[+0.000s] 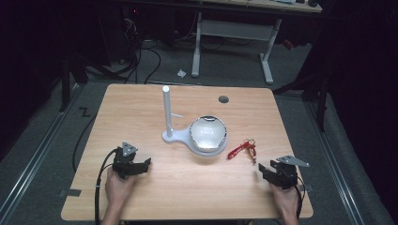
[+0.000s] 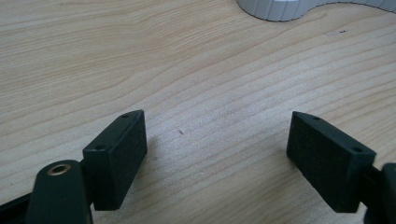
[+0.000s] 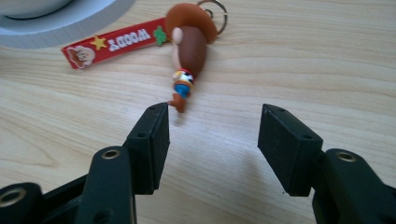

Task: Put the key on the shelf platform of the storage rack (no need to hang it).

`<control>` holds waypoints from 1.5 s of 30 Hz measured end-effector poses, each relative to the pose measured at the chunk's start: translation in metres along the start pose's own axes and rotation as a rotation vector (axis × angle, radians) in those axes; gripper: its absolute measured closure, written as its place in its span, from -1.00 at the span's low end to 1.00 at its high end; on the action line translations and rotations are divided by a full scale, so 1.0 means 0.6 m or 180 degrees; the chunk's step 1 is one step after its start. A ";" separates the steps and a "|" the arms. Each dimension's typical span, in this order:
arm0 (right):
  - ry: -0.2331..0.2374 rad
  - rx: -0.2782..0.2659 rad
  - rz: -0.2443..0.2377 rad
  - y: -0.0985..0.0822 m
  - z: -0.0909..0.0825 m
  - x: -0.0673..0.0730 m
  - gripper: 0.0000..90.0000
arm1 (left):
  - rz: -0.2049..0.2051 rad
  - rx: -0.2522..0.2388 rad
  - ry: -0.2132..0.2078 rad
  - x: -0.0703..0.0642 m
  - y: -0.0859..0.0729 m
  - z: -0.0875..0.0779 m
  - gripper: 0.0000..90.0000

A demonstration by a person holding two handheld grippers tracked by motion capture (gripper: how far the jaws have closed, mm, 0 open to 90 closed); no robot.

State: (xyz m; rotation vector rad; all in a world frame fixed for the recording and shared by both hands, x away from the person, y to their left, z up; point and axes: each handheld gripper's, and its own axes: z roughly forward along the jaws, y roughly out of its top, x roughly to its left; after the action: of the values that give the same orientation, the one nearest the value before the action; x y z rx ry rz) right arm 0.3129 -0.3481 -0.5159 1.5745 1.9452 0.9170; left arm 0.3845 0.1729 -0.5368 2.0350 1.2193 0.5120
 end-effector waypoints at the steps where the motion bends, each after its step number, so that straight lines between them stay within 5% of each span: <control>1: 0.0008 -0.0004 -0.0011 0.001 -0.001 0.002 -0.03 | 0.0000 0.0000 0.0000 0.000 0.000 0.000 -0.54; 17: 0.0029 0.0035 -0.0221 0.037 0.023 0.040 -0.11 | 0.0000 -0.0001 -0.0001 0.000 0.000 0.000 -0.54; 45: -0.0132 0.0239 -0.0183 0.072 0.106 0.034 0.03 | 0.0002 -0.0001 -0.0001 0.000 0.000 0.000 -0.54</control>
State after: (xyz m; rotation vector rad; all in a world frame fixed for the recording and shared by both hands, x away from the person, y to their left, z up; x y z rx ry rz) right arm 0.3823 -0.3103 -0.5248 1.5577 2.0066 0.7906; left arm 0.3845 0.1729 -0.5369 2.0352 1.2184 0.5119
